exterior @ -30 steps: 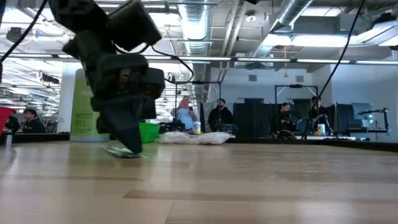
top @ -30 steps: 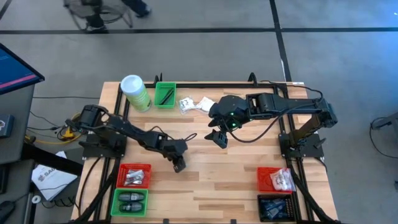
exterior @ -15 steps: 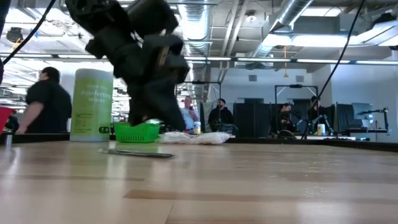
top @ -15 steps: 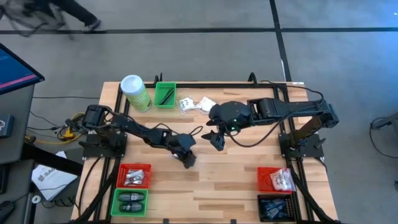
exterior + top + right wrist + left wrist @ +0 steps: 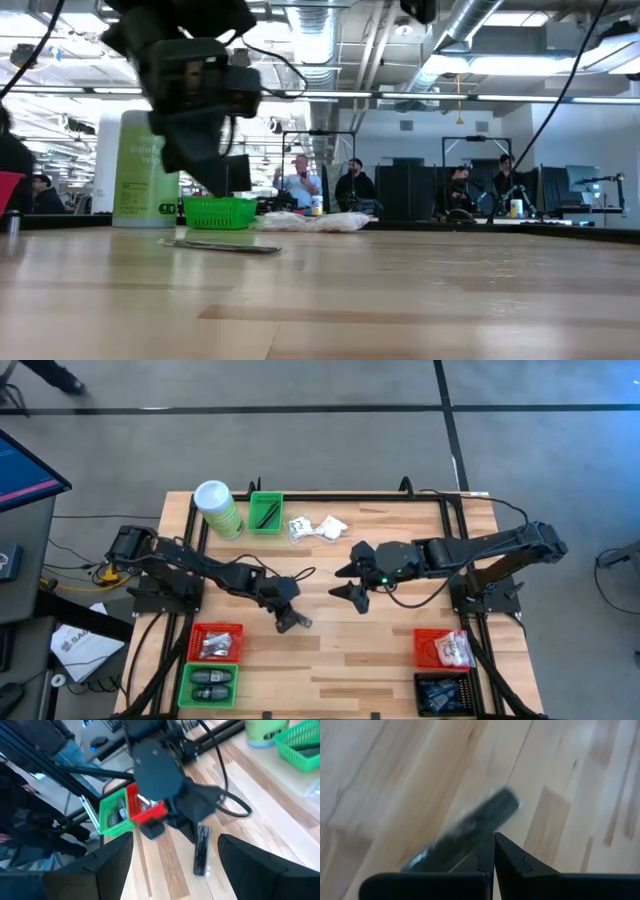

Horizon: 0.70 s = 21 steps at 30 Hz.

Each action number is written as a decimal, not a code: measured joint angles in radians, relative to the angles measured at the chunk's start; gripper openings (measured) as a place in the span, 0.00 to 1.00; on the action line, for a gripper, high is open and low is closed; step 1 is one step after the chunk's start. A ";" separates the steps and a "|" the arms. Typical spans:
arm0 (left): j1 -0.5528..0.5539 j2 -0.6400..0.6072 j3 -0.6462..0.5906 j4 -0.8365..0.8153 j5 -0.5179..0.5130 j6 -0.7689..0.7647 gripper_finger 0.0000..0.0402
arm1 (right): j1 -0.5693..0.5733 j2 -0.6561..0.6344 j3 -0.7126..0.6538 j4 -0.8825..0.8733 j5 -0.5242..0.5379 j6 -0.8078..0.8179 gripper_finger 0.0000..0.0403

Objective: Pick & Place Travel size toiletries
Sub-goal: Put the black comb into the top green bin

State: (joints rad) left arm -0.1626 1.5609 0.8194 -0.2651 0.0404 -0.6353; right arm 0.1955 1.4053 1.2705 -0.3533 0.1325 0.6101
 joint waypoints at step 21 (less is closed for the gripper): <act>-0.015 -0.021 -0.126 0.095 -0.048 -0.087 0.00 | 0.003 0.108 0.000 -0.020 0.009 -0.037 0.70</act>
State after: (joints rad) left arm -0.1779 1.5402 0.6932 -0.1703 -0.0080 -0.7227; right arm 0.1987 1.5135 1.2706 -0.3732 0.1412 0.5732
